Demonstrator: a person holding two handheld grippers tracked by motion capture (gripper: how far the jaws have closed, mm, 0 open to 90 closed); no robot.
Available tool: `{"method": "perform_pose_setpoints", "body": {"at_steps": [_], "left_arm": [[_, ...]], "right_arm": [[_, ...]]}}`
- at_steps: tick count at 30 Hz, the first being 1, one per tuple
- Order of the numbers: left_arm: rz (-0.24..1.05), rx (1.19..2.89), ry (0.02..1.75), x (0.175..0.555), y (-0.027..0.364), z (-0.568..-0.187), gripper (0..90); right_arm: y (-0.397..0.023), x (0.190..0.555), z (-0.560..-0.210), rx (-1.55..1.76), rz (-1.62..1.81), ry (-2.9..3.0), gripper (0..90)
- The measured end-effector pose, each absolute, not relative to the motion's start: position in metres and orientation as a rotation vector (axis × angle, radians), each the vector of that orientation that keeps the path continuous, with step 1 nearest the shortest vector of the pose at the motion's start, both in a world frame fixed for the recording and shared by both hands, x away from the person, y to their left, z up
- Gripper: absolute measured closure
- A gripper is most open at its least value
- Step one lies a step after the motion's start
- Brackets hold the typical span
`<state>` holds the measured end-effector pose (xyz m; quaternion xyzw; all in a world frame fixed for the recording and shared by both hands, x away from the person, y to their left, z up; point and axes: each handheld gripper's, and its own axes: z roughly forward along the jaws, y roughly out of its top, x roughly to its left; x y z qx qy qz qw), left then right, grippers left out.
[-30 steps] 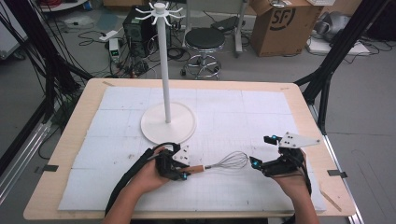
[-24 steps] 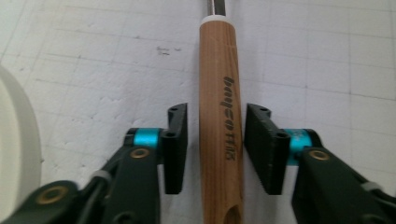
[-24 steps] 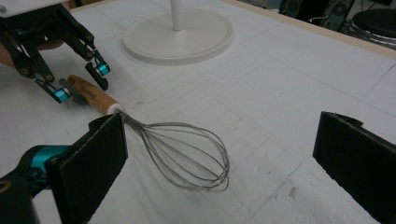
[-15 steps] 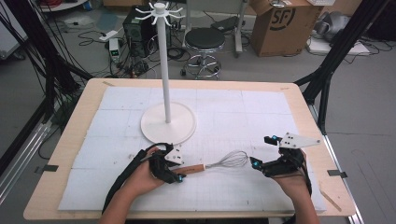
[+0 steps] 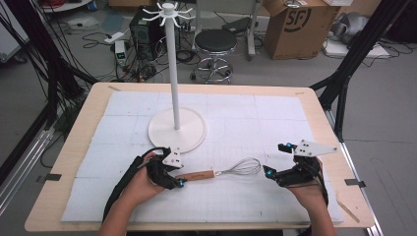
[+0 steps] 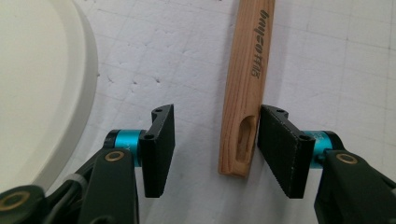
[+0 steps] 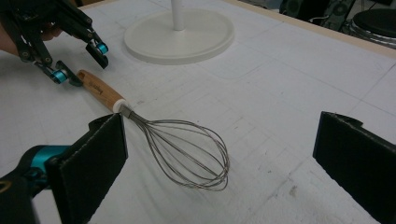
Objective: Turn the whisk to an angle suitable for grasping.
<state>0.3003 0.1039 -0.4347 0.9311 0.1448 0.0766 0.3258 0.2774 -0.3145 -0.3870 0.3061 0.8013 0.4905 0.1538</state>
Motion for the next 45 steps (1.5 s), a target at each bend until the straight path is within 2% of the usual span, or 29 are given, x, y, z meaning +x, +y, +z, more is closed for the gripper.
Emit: {"method": "perform_pose_setpoints", "body": {"at_steps": [28, 35, 45], "left_arm": [[0.219, 2.315, 0.574, 0.315, 0.124, -0.437, 27.0], [0.167, 2.161, 0.548, 0.311, 0.139, -0.420, 21.0], [0.133, 2.052, 0.543, 0.310, 0.161, -0.407, 10.6]], "right_arm": [[-0.316, 0.278, -0.388, 0.885, 1.400, 2.297, 1.7], [-0.316, 0.278, -0.387, 0.883, 1.403, 2.289, 1.7], [-0.314, 0.279, -0.389, 0.887, 1.381, 2.304, 1.7]]}}
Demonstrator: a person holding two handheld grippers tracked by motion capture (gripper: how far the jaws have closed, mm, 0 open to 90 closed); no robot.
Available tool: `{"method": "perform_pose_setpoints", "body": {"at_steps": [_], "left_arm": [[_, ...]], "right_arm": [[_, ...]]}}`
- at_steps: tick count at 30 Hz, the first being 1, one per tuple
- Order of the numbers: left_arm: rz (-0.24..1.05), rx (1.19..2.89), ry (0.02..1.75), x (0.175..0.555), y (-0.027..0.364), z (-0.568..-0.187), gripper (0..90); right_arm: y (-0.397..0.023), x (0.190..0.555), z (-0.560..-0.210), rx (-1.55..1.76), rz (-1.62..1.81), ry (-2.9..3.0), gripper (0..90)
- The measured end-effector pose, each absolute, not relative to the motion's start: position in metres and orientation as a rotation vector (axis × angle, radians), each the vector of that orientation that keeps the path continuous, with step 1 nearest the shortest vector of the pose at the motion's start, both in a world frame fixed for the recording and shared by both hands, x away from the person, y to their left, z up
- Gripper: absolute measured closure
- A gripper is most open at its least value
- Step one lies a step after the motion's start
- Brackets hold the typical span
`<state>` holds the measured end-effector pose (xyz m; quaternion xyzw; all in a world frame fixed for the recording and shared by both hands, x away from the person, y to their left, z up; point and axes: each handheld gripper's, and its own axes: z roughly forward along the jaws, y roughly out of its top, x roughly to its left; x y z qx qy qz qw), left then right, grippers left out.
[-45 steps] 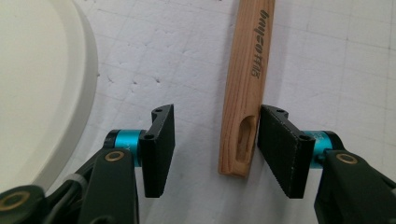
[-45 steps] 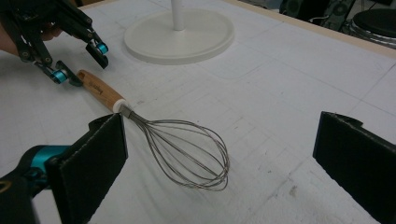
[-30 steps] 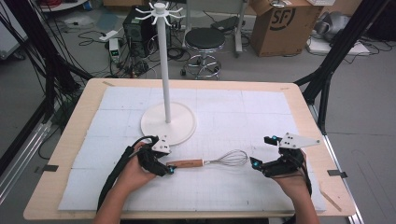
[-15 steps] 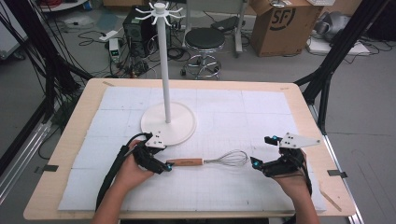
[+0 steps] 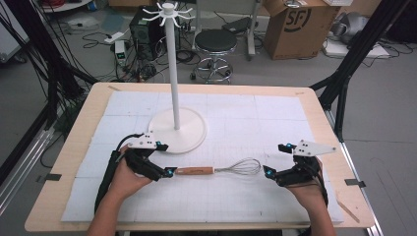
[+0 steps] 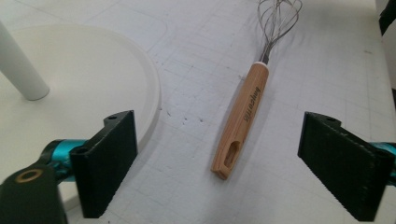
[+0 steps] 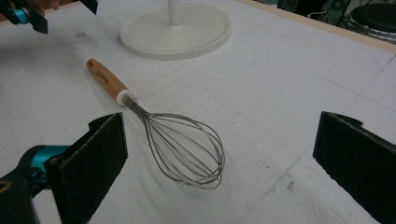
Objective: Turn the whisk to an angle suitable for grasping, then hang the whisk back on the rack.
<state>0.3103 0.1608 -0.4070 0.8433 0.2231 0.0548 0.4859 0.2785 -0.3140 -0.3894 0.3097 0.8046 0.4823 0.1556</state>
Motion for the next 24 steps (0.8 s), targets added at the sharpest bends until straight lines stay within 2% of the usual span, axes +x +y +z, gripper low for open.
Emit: {"method": "perform_pose_setpoints", "body": {"at_steps": [9, 24], "left_arm": [[0.147, 1.998, 0.557, 0.310, 0.175, -0.397, 2.0], [0.175, 1.977, 0.528, 0.304, 0.190, -0.385, 1.6]], "right_arm": [[-0.313, 0.279, -0.392, 0.888, 1.381, 2.314, 1.7], [-0.307, 0.282, -0.390, 0.865, 1.368, 2.330, 1.7]]}}
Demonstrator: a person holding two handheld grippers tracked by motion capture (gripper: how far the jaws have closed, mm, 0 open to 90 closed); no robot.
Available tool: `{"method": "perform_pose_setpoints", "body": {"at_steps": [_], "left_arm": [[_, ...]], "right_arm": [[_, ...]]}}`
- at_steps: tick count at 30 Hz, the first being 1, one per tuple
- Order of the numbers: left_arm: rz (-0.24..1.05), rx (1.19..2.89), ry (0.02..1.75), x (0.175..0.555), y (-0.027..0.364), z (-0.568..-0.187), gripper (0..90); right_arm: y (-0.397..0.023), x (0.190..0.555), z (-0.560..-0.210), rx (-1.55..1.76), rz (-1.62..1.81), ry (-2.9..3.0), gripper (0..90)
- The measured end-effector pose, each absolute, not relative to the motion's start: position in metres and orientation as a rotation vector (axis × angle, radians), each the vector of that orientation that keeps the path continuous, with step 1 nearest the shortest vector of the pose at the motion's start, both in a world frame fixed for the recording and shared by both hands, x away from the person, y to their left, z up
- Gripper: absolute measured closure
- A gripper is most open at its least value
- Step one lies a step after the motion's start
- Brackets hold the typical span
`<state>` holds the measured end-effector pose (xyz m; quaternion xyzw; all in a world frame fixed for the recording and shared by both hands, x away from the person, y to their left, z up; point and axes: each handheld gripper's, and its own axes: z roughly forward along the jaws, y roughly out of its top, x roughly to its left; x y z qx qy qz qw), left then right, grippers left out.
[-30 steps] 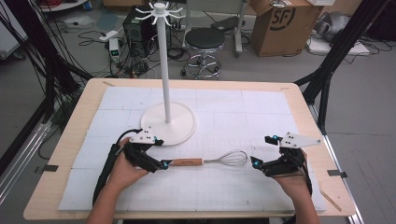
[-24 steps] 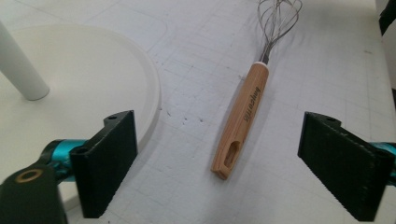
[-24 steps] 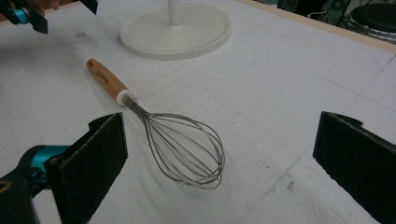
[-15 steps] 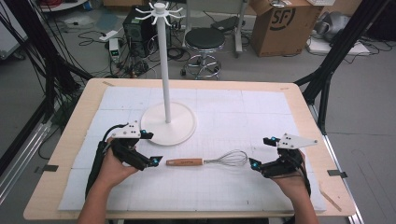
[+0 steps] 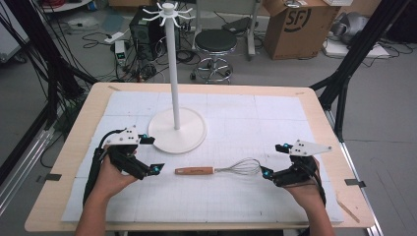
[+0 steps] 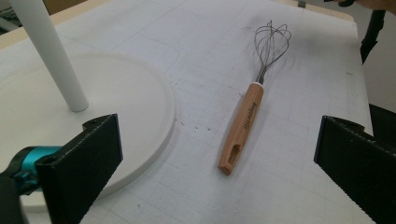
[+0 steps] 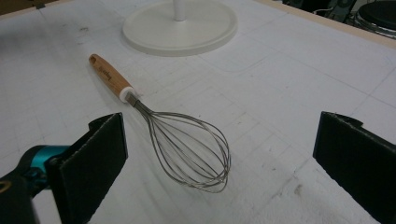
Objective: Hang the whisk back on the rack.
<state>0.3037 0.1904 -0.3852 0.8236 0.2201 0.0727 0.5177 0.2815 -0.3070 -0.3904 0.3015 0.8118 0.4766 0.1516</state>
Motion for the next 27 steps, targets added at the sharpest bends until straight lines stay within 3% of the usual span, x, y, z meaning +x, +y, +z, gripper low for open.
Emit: {"method": "perform_pose_setpoints", "body": {"at_steps": [27], "left_arm": [[0.232, 1.938, 0.555, 0.297, 0.215, -0.371, 1.6]], "right_arm": [[-0.201, 0.332, -0.362, 0.590, 1.187, 2.607, 1.8]]}}
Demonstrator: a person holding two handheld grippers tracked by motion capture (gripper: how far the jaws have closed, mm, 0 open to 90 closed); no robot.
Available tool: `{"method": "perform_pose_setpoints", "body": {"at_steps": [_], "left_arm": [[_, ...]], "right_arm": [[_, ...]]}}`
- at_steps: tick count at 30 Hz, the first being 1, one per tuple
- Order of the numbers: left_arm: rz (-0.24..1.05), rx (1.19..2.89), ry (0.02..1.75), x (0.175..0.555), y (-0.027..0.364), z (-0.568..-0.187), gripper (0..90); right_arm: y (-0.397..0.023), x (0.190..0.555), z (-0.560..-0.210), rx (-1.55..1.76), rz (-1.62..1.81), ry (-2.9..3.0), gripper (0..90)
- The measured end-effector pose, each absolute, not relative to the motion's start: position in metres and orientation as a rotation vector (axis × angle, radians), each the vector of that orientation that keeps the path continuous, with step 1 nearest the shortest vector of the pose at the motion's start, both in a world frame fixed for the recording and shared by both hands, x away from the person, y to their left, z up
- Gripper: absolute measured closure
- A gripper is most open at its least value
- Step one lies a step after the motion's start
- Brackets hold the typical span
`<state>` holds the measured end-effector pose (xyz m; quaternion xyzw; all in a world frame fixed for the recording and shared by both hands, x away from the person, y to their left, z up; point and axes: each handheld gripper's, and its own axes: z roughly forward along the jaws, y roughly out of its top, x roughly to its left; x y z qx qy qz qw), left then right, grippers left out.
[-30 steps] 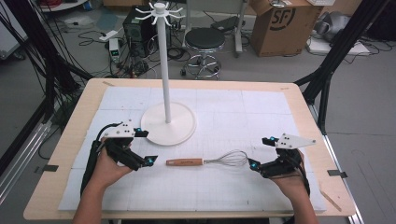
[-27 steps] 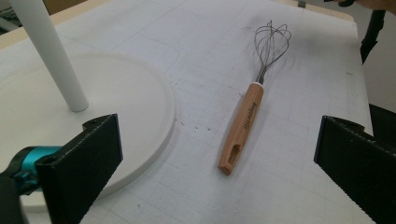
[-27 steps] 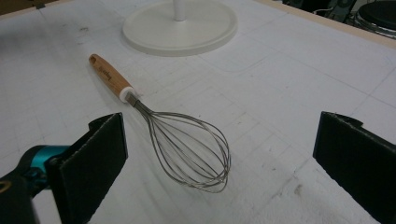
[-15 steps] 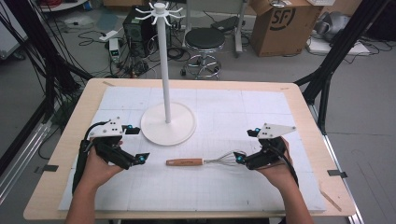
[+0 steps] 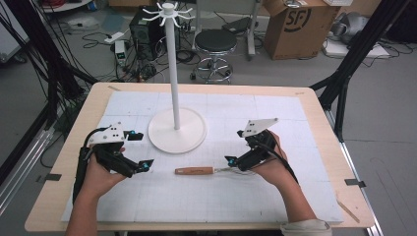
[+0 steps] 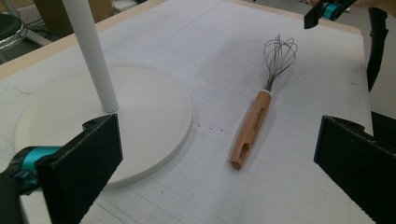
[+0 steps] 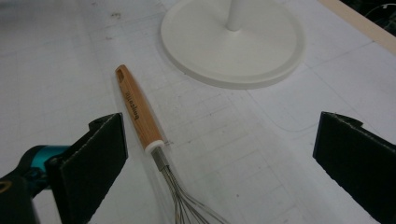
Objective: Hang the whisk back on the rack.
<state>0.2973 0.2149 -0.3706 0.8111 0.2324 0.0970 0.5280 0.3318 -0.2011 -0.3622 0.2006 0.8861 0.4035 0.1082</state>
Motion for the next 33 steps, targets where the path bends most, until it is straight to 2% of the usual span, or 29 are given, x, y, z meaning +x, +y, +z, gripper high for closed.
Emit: {"method": "perform_pose_setpoints", "body": {"at_steps": [7, 10, 16, 17, 25, 29, 33], "left_arm": [[0.237, 1.942, 0.561, 0.297, 0.214, -0.371, 1.6], [0.234, 1.942, 0.557, 0.297, 0.215, -0.371, 1.6], [0.233, 1.948, 0.555, 0.297, 0.214, -0.371, 1.6], [0.234, 1.951, 0.553, 0.298, 0.214, -0.371, 1.6], [0.234, 1.966, 0.556, 0.298, 0.212, -0.373, 1.6], [0.229, 1.968, 0.557, 0.298, 0.211, -0.373, 1.6], [0.226, 1.973, 0.560, 0.299, 0.210, -0.374, 1.6]], "right_arm": [[-0.170, 0.339, -0.370, 0.505, 1.081, 2.716, 5.3], [-0.155, 0.340, -0.376, 0.438, 1.010, 2.785, 15.5], [-0.143, 0.342, -0.385, 0.399, 0.941, 2.843, 17.1], [-0.140, 0.342, -0.388, 0.399, 0.915, 2.870, 20.5], [-0.129, 0.342, -0.400, 0.354, 0.794, 2.951, 29.6], [-0.125, 0.342, -0.406, 0.367, 0.764, 2.999, 38.6], [-0.121, 0.342, -0.410, 0.356, 0.717, 3.012, 41.9]]}}
